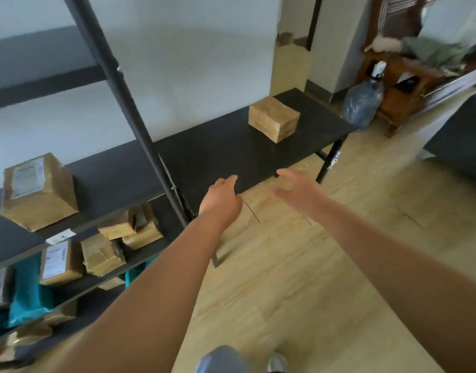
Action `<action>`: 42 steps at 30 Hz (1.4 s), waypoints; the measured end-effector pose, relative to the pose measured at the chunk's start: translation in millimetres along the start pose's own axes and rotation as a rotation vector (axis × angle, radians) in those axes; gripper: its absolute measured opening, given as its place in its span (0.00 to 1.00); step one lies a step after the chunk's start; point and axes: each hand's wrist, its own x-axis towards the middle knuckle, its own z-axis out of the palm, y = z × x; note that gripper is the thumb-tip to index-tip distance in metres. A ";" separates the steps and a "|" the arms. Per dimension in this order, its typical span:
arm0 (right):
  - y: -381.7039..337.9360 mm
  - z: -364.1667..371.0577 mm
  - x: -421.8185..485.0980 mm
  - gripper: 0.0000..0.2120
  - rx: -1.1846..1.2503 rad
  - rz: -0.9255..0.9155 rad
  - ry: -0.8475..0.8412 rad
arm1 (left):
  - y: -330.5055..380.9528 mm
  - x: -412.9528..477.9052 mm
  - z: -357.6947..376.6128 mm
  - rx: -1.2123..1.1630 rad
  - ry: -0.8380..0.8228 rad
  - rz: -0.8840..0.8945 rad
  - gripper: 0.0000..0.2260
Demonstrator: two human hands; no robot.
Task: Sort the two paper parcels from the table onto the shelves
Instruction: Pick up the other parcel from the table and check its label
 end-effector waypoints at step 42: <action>119.8 -138.5 486.3 0.31 -0.100 -0.120 -0.409 | 182.8 420.8 93.5 -0.917 0.062 -0.821 0.22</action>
